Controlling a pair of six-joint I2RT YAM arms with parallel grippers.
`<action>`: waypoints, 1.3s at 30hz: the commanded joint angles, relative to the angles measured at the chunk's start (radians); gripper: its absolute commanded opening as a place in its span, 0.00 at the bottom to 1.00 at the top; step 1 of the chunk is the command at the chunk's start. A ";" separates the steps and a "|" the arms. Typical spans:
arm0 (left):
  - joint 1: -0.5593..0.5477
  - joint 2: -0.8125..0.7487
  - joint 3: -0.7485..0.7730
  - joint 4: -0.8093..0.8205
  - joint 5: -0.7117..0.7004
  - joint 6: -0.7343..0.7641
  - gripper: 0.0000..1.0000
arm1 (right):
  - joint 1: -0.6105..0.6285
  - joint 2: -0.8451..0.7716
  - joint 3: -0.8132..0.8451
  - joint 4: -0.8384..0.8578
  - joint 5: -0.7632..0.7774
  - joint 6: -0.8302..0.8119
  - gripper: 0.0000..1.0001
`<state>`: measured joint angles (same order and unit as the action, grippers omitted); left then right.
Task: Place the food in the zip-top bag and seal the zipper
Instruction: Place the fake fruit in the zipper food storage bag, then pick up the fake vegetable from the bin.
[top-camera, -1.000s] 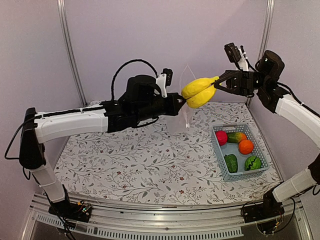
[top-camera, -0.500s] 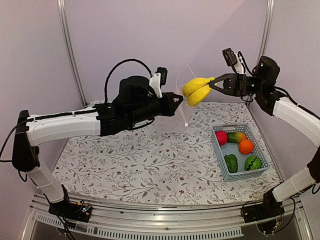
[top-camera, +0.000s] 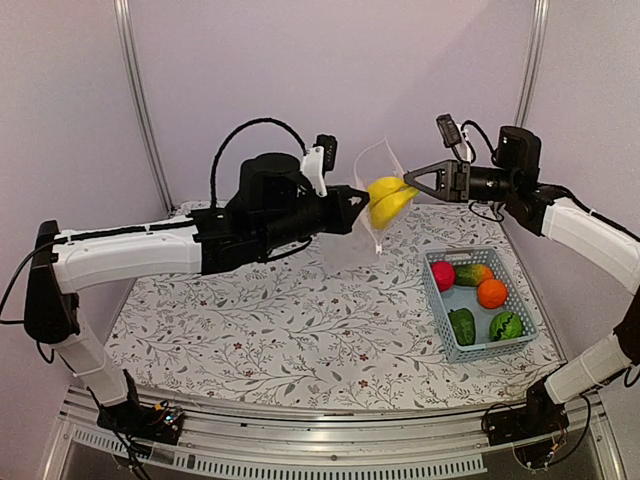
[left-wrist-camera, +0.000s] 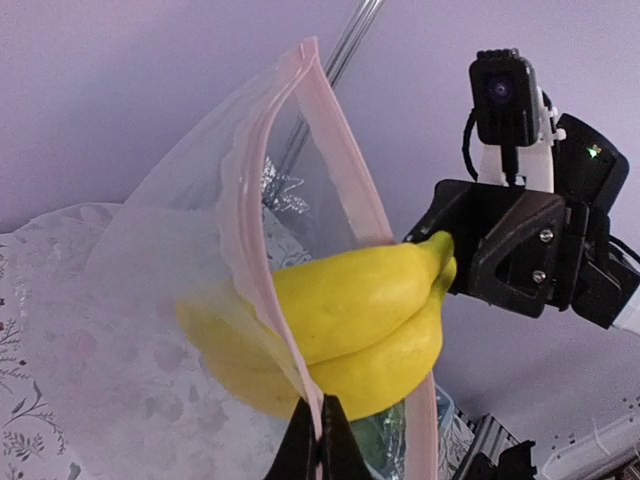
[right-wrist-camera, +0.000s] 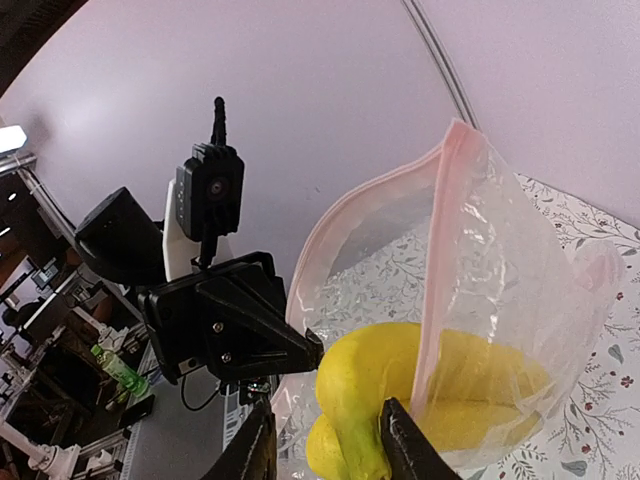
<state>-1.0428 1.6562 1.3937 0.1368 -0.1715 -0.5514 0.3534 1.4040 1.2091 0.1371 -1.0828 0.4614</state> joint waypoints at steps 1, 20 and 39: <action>-0.015 0.018 0.007 0.006 -0.013 0.007 0.00 | 0.024 -0.011 0.019 -0.159 0.145 -0.175 0.42; 0.087 -0.042 0.201 -0.671 -0.219 0.384 0.00 | -0.038 -0.289 -0.086 -0.412 0.400 -0.523 0.67; 0.104 0.032 0.090 -0.639 -0.176 0.653 0.00 | -0.202 -0.303 -0.358 -0.365 0.505 -0.721 0.67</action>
<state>-0.9459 1.5707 1.5101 -0.5999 -0.4824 0.0799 0.1555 1.0973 0.8967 -0.2504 -0.6022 -0.1997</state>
